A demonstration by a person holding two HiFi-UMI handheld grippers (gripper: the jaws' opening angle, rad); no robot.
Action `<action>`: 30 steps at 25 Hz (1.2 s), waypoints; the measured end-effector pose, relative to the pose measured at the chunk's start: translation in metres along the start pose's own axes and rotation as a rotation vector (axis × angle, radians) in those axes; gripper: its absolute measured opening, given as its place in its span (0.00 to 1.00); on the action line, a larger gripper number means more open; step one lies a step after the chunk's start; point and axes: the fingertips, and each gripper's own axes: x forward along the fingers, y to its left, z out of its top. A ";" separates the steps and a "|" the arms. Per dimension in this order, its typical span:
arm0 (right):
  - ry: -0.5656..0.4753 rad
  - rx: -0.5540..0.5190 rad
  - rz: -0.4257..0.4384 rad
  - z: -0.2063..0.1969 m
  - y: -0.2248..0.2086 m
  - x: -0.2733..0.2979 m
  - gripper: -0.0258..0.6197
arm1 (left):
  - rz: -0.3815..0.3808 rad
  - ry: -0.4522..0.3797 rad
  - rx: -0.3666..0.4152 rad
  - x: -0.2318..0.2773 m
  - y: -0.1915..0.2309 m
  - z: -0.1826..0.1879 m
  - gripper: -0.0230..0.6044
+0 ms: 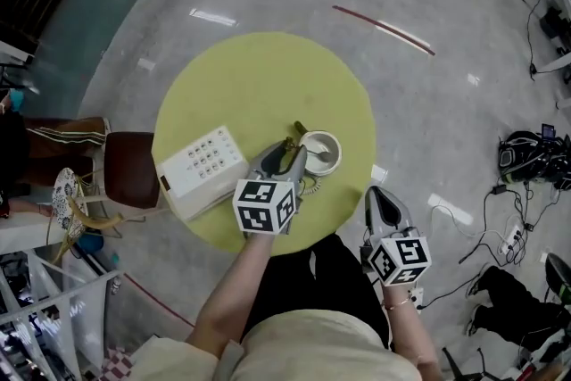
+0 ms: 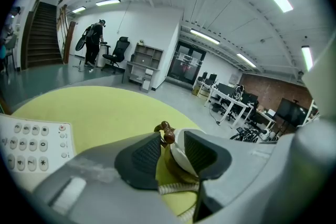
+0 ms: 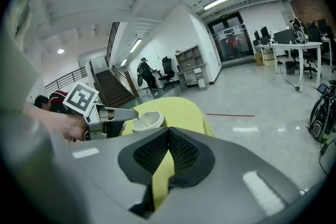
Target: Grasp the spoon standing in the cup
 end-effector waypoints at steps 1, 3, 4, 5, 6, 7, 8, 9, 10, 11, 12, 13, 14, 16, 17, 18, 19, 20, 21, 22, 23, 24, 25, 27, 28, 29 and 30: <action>0.003 0.000 0.006 -0.001 0.001 0.001 0.04 | 0.007 -0.001 0.006 0.000 0.001 0.000 0.27; 0.011 -0.006 0.019 -0.002 0.004 0.004 0.04 | 0.019 -0.003 0.007 0.000 0.002 0.000 0.24; 0.016 -0.012 0.027 -0.003 0.005 0.006 0.04 | 0.025 -0.005 0.007 0.000 0.002 0.001 0.22; 0.022 -0.016 0.033 -0.003 0.007 0.007 0.04 | 0.031 -0.007 0.007 -0.001 0.003 0.001 0.20; 0.027 -0.020 0.039 -0.004 0.009 0.009 0.04 | 0.036 -0.008 0.007 -0.001 0.003 0.002 0.19; 0.031 -0.024 0.044 -0.005 0.010 0.009 0.04 | 0.039 -0.009 0.008 -0.002 0.003 0.002 0.18; 0.035 -0.027 0.047 -0.006 0.011 0.010 0.04 | 0.041 -0.010 0.009 -0.003 0.002 0.001 0.17; 0.037 -0.030 0.049 -0.006 0.012 0.010 0.04 | 0.041 -0.011 0.010 -0.003 0.001 0.001 0.16; 0.039 -0.034 0.051 -0.007 0.013 0.011 0.04 | 0.041 -0.013 0.011 -0.003 0.001 0.001 0.16; 0.041 -0.036 0.054 -0.007 0.013 0.012 0.04 | 0.041 -0.015 0.011 -0.003 0.000 0.002 0.15; 0.043 -0.038 0.056 -0.007 0.014 0.012 0.04 | 0.041 -0.018 0.011 -0.003 0.000 0.002 0.15; 0.044 -0.038 0.058 -0.008 0.016 0.013 0.04 | 0.040 -0.022 0.011 -0.005 0.000 0.003 0.15; 0.045 -0.039 0.060 -0.008 0.018 0.012 0.04 | 0.039 -0.027 0.010 -0.006 -0.001 0.004 0.14; 0.045 -0.042 0.060 -0.008 0.020 0.011 0.04 | 0.035 -0.043 0.007 -0.008 -0.002 0.009 0.13; 0.043 -0.043 0.059 -0.008 0.020 0.010 0.04 | 0.032 -0.050 0.008 -0.009 -0.004 0.011 0.12; 0.042 -0.044 0.059 -0.008 0.020 0.009 0.04 | 0.030 -0.056 0.012 -0.010 -0.005 0.013 0.12; 0.040 -0.045 0.058 -0.008 0.021 0.008 0.04 | 0.027 -0.061 0.018 -0.011 -0.007 0.015 0.12; 0.037 -0.046 0.058 -0.007 0.021 0.007 0.04 | 0.025 -0.066 0.023 -0.013 -0.008 0.017 0.11; 0.035 -0.048 0.059 -0.007 0.022 0.006 0.04 | 0.024 -0.072 0.028 -0.015 -0.010 0.019 0.11; 0.031 -0.051 0.060 -0.006 0.023 0.005 0.04 | 0.022 -0.079 0.032 -0.018 -0.011 0.021 0.11; 0.027 -0.053 0.061 -0.005 0.025 0.003 0.04 | 0.021 -0.087 0.037 -0.021 -0.012 0.024 0.11; 0.022 -0.054 0.062 -0.003 0.025 0.002 0.04 | 0.017 -0.094 0.041 -0.024 -0.015 0.026 0.11; 0.016 -0.055 0.061 -0.001 0.026 0.000 0.04 | 0.013 -0.101 0.046 -0.027 -0.017 0.028 0.11; 0.003 -0.057 0.059 0.003 0.025 -0.003 0.04 | 0.004 -0.118 0.055 -0.033 -0.022 0.033 0.11; -0.002 -0.060 0.059 0.004 0.025 -0.004 0.04 | 0.001 -0.127 0.059 -0.037 -0.025 0.035 0.11; -0.006 -0.064 0.060 0.005 0.026 -0.005 0.04 | -0.002 -0.136 0.063 -0.040 -0.027 0.038 0.11; -0.008 -0.070 0.062 0.006 0.026 -0.006 0.04 | -0.005 -0.143 0.068 -0.043 -0.030 0.040 0.11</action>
